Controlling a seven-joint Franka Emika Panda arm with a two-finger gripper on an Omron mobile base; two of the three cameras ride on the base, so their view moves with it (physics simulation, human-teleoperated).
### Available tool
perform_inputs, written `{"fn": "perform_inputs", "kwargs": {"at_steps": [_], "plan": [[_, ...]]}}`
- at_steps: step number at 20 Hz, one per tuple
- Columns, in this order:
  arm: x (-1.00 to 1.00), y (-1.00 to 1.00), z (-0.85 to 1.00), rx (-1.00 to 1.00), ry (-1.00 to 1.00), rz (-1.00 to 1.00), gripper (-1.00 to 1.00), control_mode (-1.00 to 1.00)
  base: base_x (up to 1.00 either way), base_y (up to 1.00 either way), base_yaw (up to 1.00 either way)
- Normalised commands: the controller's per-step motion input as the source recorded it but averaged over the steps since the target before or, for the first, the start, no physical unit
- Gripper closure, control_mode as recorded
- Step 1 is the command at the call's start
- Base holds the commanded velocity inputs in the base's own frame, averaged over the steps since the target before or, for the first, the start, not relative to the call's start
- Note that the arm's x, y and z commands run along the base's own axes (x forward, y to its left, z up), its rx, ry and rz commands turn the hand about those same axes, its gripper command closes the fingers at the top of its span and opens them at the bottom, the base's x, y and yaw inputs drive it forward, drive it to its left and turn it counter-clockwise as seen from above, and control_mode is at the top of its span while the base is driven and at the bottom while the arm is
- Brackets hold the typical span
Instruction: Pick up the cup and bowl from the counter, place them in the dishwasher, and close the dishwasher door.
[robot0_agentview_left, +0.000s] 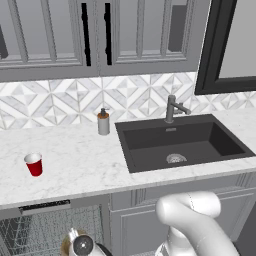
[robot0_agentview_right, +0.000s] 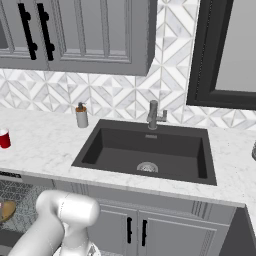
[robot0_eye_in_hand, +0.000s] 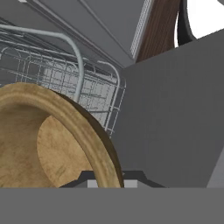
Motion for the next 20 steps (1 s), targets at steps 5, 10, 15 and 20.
{"fn": "perform_inputs", "kwargs": {"at_steps": [5, 10, 15, 20], "plan": [[0.38, -0.02, -0.01, 0.01, 0.00, 0.00, 1.00, -1.00, 0.00, 0.00, 0.00], [0.41, 0.00, -0.12, 0.00, 0.00, 0.01, 1.00, -1.00, 0.00, 0.00, 0.00], [0.43, 0.00, -0.21, 0.02, 0.00, 0.01, 1.00, -1.00, 0.00, 0.00, 0.00], [0.45, 0.00, -0.25, 0.05, 0.00, 0.00, 1.00, -1.00, 0.00, 0.00, 0.00]]}}
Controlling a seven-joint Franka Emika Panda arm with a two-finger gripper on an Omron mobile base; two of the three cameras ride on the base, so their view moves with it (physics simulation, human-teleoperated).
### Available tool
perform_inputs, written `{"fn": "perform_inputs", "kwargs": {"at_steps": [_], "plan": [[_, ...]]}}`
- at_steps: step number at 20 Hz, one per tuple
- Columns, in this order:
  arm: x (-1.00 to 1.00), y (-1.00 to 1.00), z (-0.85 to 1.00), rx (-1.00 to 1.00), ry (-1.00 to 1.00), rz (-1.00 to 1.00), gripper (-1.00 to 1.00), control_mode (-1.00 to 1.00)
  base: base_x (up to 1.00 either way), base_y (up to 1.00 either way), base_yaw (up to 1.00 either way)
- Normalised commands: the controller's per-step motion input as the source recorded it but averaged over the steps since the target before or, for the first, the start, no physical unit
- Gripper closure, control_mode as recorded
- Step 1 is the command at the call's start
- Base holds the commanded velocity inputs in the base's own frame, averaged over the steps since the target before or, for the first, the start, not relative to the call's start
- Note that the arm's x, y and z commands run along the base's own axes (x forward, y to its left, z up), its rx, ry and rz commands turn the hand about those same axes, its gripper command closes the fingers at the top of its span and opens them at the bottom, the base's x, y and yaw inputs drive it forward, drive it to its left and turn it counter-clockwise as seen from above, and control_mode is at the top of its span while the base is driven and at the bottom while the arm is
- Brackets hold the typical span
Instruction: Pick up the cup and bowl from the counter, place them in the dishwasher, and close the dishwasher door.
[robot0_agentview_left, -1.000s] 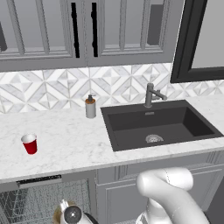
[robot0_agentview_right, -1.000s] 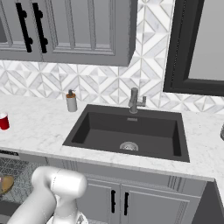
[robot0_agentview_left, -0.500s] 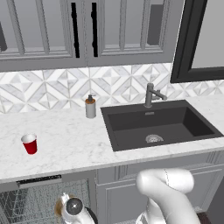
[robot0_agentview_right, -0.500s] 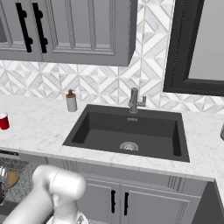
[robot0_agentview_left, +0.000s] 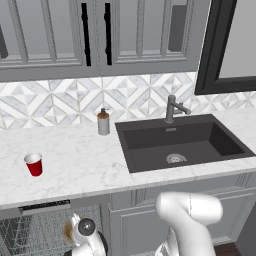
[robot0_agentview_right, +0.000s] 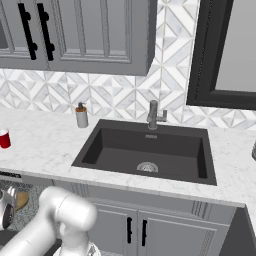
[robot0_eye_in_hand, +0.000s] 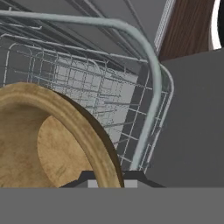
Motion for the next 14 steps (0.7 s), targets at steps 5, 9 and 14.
{"fn": "perform_inputs", "kwargs": {"at_steps": [5, 9, 14], "plan": [[0.40, 0.00, -0.22, 0.06, 0.00, 0.01, 1.00, -1.00, 0.00, 0.00, 0.00], [0.48, 0.00, -0.23, 0.04, 0.00, 0.00, 1.00, -1.00, 0.00, 0.00, 0.00], [0.52, 0.00, -0.30, 0.03, 0.00, 0.00, 1.00, -1.00, 0.00, 0.00, 0.00]]}}
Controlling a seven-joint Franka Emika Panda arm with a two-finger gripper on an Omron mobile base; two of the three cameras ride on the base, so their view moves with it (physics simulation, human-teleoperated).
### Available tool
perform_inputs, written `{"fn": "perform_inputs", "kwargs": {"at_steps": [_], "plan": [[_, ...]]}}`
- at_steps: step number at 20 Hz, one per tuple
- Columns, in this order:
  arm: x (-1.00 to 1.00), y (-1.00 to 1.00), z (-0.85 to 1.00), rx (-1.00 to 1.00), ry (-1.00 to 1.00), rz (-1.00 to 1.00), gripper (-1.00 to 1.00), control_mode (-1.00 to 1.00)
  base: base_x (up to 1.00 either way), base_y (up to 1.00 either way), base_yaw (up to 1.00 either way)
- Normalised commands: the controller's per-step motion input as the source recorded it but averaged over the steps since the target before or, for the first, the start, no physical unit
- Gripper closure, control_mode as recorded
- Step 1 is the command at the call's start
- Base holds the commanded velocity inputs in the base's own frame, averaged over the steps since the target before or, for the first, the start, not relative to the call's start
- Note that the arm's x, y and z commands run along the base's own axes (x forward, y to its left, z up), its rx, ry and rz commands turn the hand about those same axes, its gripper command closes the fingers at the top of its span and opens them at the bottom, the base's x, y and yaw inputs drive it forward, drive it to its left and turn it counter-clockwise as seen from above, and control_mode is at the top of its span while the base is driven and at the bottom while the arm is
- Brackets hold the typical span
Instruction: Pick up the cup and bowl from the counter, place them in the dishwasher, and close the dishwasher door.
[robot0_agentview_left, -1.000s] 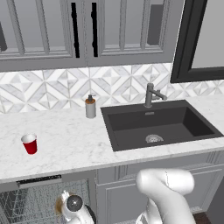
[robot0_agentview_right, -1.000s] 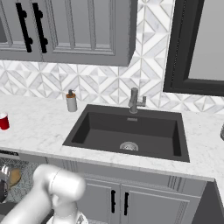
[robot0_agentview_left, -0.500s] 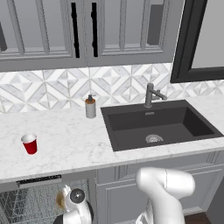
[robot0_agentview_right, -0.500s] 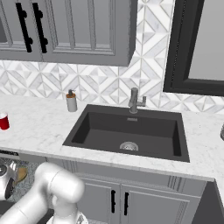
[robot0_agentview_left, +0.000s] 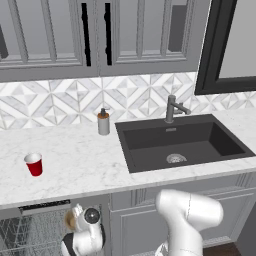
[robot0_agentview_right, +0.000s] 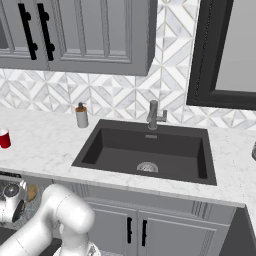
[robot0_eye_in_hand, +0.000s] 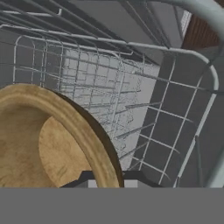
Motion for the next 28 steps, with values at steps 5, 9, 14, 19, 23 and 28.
{"fn": "perform_inputs", "kwargs": {"at_steps": [5, 9, 14, 19, 23, 28], "plan": [[0.27, 0.07, -0.33, 0.03, 0.03, 0.00, 1.00, -1.00, 0.00, 0.00, 0.00], [0.22, 0.29, -0.30, 0.00, 0.04, 0.00, -1.00, -1.00, 0.00, 0.00, 0.00], [0.09, 0.01, 0.03, 0.00, 0.00, 0.00, -1.00, -1.00, 0.00, 0.00, 0.00], [-0.08, 0.00, 0.42, 0.00, -0.08, 0.00, -1.00, -1.00, 0.00, 0.00, 0.00], [-0.74, 0.00, 0.83, 0.00, -0.03, 0.00, -1.00, -1.00, 0.00, 0.00, 0.00], [-0.83, 0.00, 0.97, 0.00, 0.00, 0.00, -1.00, -1.00, 0.00, 0.00, 0.00]]}}
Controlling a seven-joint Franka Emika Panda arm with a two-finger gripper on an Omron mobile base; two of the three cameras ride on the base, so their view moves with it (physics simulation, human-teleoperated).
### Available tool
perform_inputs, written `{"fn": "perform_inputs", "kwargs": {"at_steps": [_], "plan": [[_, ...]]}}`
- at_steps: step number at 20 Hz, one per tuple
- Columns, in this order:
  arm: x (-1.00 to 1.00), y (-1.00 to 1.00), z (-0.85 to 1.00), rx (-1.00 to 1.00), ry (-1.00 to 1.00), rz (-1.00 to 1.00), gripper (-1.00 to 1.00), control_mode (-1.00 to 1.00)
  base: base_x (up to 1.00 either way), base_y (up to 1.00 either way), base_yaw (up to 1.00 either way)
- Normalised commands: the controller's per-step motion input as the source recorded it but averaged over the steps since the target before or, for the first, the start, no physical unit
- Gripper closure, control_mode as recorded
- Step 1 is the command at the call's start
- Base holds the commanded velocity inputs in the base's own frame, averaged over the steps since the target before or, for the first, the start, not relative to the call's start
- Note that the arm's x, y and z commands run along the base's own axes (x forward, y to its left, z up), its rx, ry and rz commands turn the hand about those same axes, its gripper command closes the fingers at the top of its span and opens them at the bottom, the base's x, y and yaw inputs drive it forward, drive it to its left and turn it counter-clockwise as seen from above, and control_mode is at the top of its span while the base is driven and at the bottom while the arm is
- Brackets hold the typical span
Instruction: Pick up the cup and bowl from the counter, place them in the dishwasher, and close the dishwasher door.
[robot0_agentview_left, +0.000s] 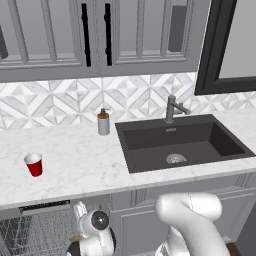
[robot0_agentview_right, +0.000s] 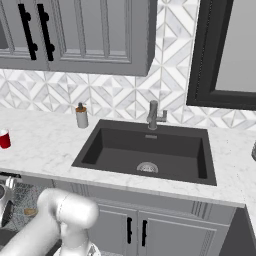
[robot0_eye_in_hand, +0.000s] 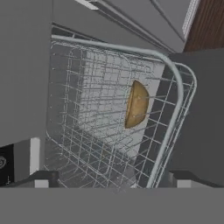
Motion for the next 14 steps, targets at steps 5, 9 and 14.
{"fn": "perform_inputs", "kwargs": {"at_steps": [5, 9, 14], "plan": [[-0.42, 0.00, 1.00, -0.02, -0.01, 0.00, -1.00, -1.00, 0.00, 0.00, 0.00], [-0.10, 0.00, 1.00, -0.05, -0.02, 0.03, -1.00, -1.00, 0.00, 0.00, 0.00], [0.00, -0.02, 0.97, -0.03, 0.00, 0.17, -1.00, -1.00, 0.00, 0.00, 0.00]]}}
